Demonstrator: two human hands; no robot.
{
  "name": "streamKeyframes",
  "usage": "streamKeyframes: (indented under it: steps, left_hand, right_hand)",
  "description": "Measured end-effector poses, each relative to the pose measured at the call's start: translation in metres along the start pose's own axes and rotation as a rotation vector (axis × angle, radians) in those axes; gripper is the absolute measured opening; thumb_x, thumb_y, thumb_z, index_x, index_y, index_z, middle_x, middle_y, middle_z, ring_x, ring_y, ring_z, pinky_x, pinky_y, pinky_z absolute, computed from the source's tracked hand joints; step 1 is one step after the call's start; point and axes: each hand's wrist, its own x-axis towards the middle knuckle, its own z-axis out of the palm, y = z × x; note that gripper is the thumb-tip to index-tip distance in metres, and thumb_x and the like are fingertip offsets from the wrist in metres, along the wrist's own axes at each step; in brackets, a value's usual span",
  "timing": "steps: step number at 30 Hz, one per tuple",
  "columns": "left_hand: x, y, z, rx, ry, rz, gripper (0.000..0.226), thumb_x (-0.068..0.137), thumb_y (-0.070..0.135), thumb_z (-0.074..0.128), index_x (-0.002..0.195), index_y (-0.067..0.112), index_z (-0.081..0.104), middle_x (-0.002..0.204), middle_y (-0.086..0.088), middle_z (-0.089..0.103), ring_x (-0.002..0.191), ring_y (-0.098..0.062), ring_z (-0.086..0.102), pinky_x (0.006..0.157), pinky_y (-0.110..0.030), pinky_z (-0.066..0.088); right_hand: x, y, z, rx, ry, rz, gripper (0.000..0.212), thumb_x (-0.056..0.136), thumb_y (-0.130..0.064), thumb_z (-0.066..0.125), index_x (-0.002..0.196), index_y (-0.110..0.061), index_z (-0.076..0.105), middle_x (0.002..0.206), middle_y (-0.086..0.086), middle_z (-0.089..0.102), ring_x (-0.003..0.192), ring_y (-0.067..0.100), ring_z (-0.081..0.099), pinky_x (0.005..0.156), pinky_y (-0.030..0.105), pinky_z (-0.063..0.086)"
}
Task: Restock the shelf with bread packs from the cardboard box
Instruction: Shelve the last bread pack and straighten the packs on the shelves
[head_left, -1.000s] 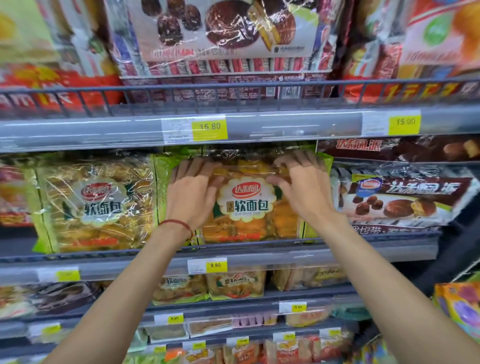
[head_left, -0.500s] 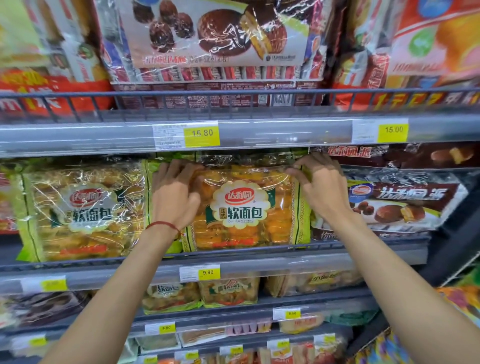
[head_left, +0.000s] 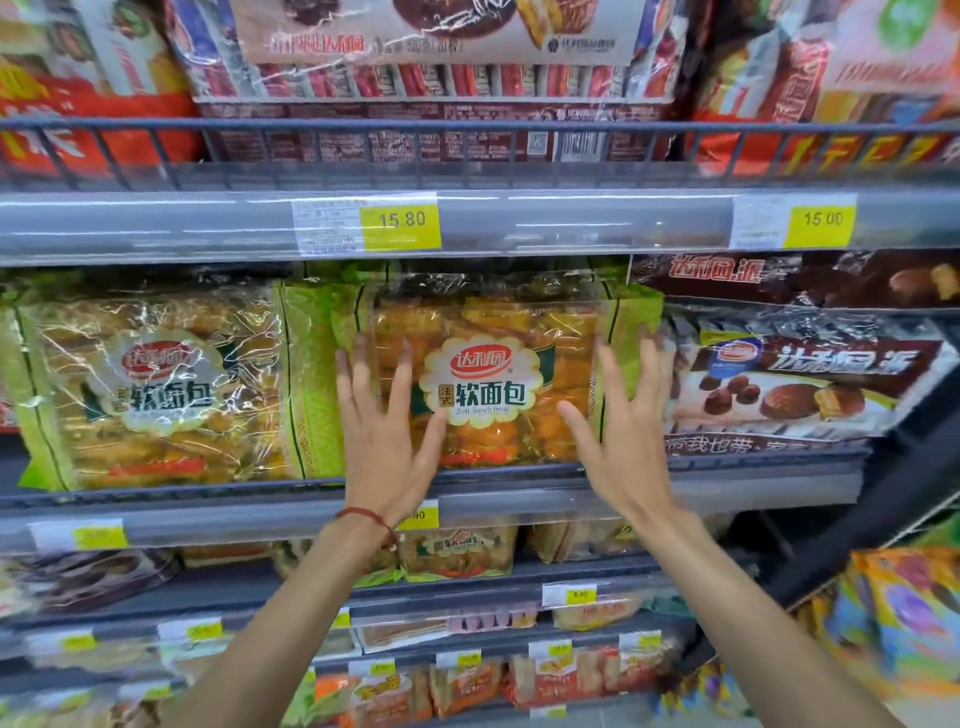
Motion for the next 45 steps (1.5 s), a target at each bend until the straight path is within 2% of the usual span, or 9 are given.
streamKeyframes:
  steps: [3, 7, 10, 12, 19, 27, 35, 42, 45]
  left_hand:
    - [0.006, -0.003, 0.004, 0.053, -0.03, 0.003, 0.078, 0.096, 0.05, 0.054, 0.159, 0.022, 0.016, 0.166, -0.011, -0.013, 0.151, -0.036, -0.018, 0.123, -0.054, 0.005]
    - [0.011, -0.01, 0.007, 0.124, -0.068, 0.016, 0.086, 0.097, 0.056, 0.048, 0.16, 0.023, -0.001, 0.164, -0.008, -0.022, 0.15, -0.035, -0.021, 0.123, -0.054, 0.0]
    - [0.012, -0.014, 0.009, 0.167, -0.078, 0.026, 0.088, 0.097, 0.057, 0.046, 0.159, 0.025, -0.008, 0.163, -0.007, -0.026, 0.15, -0.035, -0.022, 0.123, -0.052, -0.003]
    - [0.011, -0.013, 0.009, 0.215, -0.075, 0.026, 0.087, 0.098, 0.057, 0.045, 0.159, 0.022, -0.006, 0.164, -0.011, -0.022, 0.15, -0.039, -0.021, 0.123, -0.054, -0.003]
    - [-0.001, 0.0, 0.013, 0.309, -0.114, 0.207, 0.078, 0.099, 0.054, 0.043, 0.16, 0.026, 0.003, 0.163, -0.009, -0.024, 0.149, -0.041, -0.021, 0.121, -0.056, -0.01]
    - [0.012, -0.016, 0.018, 0.361, -0.189, 0.237, 0.081, 0.097, 0.067, 0.034, 0.159, 0.03, -0.001, 0.163, -0.006, -0.025, 0.151, -0.038, -0.018, 0.122, -0.052, -0.008]
    - [0.006, -0.008, 0.009, 0.3, -0.164, 0.237, 0.08, 0.096, 0.061, 0.046, 0.16, 0.028, 0.009, 0.166, -0.006, -0.015, 0.152, -0.036, -0.016, 0.123, -0.051, -0.007]
    - [-0.033, -0.011, 0.004, 0.053, -0.006, -0.081, 0.083, 0.092, 0.045, 0.064, 0.158, 0.021, 0.02, 0.165, -0.011, -0.001, 0.153, -0.032, -0.008, 0.123, -0.045, 0.001]
    - [-0.035, 0.001, 0.005, -0.173, 0.104, -0.25, 0.082, 0.088, 0.034, 0.072, 0.155, 0.015, 0.028, 0.16, -0.011, 0.013, 0.149, -0.026, 0.01, 0.123, -0.042, 0.015]
  right_hand:
    - [0.006, 0.007, 0.005, -0.109, -0.063, -0.046, 0.08, 0.104, -0.052, 0.048, 0.165, -0.025, 0.003, 0.171, 0.002, -0.019, 0.157, 0.024, -0.02, 0.127, 0.053, 0.005]
    - [0.016, 0.025, 0.006, -0.271, -0.064, -0.106, 0.072, 0.107, -0.047, 0.038, 0.165, -0.018, 0.007, 0.171, 0.004, -0.016, 0.157, 0.025, -0.017, 0.127, 0.053, 0.016]
    - [0.015, 0.027, 0.009, -0.37, -0.056, -0.123, 0.069, 0.109, -0.042, 0.034, 0.164, -0.016, 0.002, 0.171, 0.01, -0.012, 0.158, 0.03, -0.015, 0.128, 0.039, -0.007]
    - [0.012, 0.02, 0.009, -0.39, -0.02, -0.101, 0.067, 0.11, -0.038, 0.034, 0.164, -0.013, 0.001, 0.171, 0.014, -0.011, 0.157, 0.033, -0.014, 0.126, 0.037, -0.015]
    - [-0.009, -0.009, 0.032, -0.35, -0.05, -0.156, 0.074, 0.108, -0.05, 0.039, 0.165, -0.018, 0.004, 0.171, 0.012, -0.012, 0.158, 0.034, -0.01, 0.127, 0.056, 0.0]
    - [0.005, 0.027, 0.036, -0.411, -0.125, -0.247, 0.083, 0.102, -0.069, 0.03, 0.164, -0.027, -0.006, 0.171, 0.004, -0.018, 0.159, 0.027, -0.012, 0.129, 0.046, -0.003]
    - [0.002, 0.027, 0.029, -0.4, -0.156, -0.248, 0.076, 0.106, -0.06, 0.029, 0.164, -0.024, -0.006, 0.171, 0.006, -0.017, 0.158, 0.027, -0.014, 0.128, 0.05, 0.003]
    - [-0.033, 0.016, 0.026, -0.06, -0.009, 0.103, 0.085, 0.102, -0.051, 0.056, 0.165, -0.02, 0.007, 0.171, 0.009, -0.015, 0.158, 0.029, -0.014, 0.126, 0.053, 0.003]
    - [-0.034, 0.01, 0.02, 0.109, 0.026, 0.197, 0.09, 0.097, -0.047, 0.065, 0.163, -0.02, 0.01, 0.17, 0.006, -0.005, 0.157, 0.026, -0.002, 0.122, 0.043, 0.012]
